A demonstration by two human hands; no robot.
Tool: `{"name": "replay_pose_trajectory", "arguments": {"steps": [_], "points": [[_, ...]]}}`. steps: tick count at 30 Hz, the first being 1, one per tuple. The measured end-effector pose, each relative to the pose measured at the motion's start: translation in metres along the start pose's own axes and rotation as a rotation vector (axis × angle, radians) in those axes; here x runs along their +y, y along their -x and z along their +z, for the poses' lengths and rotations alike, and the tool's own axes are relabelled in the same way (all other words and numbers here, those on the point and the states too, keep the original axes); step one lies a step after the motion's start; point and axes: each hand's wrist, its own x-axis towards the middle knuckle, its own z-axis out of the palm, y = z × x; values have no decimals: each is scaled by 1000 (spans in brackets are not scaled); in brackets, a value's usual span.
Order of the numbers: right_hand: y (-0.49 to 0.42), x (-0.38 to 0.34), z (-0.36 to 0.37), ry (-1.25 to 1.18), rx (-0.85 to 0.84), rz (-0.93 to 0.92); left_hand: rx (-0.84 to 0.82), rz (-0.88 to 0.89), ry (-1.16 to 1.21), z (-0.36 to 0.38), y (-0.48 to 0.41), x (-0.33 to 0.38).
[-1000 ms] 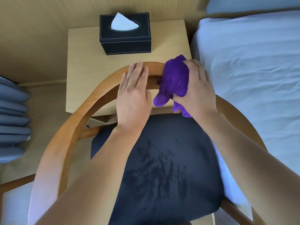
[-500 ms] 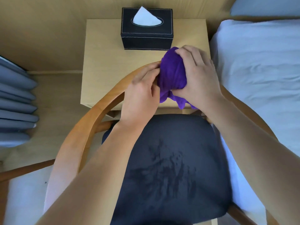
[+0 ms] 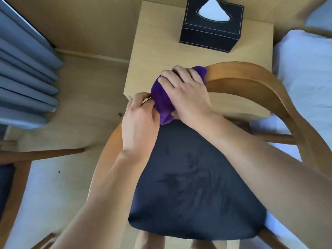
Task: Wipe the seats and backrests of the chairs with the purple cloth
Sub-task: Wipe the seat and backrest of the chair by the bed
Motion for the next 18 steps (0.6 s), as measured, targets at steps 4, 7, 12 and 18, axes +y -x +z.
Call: {"name": "replay_pose_trajectory", "arguments": {"steps": [4, 7, 12, 18], "points": [[1, -7, 8, -1, 61, 6, -10, 1, -4, -5, 3, -8], [3, 3, 2, -33, 55, -3, -16, 5, 36, -2, 0, 1], [15, 41, -19, -80, 52, 119, -29, 66, 99, 7, -14, 33], [58, 116, -39, -314, 36, 408, -70, 157, 138, 27, -35, 78]]}}
